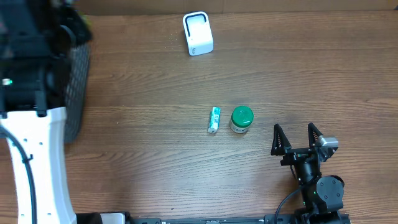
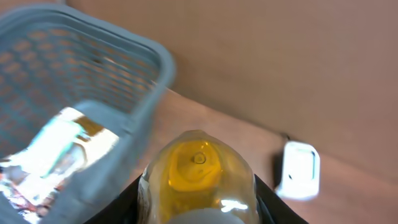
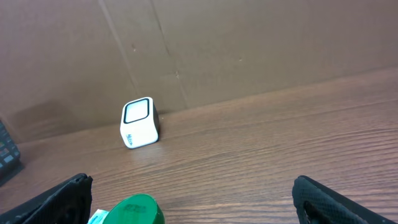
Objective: Scan the item barcode
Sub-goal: 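Lift the bottle out and carry it toward the white scanner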
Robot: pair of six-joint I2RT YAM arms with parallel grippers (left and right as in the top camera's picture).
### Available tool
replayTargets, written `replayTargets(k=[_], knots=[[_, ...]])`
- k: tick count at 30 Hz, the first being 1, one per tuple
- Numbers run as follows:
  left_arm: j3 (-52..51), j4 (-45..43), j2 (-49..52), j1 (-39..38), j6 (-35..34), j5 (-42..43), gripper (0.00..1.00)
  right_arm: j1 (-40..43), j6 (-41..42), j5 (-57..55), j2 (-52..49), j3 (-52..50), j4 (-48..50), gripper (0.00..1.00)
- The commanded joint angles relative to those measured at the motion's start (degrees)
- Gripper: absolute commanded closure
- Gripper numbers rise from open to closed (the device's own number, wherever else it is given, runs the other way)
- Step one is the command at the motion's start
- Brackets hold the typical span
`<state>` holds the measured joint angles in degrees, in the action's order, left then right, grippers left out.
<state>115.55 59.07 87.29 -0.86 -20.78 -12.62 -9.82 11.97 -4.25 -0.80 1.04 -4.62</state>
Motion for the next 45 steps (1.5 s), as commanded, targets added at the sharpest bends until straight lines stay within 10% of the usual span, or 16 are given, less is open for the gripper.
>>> replayTargets(k=[1, 22, 45], knots=[[0.87, 1.18, -0.13, -6.45, 0.26, -1.51, 0.61, 0.20, -0.26, 0.31, 0.57, -0.59, 0.20, 0.00], [0.87, 1.51, 23.80, -31.26, -8.26, -1.36, 0.57, 0.20, -0.26, 0.31, 0.57, -0.59, 0.22, 0.00], [0.87, -6.75, 38.07, -36.00, -15.65, 0.17, 0.56, 0.20, -0.26, 0.31, 0.57, -0.59, 0.20, 0.00]])
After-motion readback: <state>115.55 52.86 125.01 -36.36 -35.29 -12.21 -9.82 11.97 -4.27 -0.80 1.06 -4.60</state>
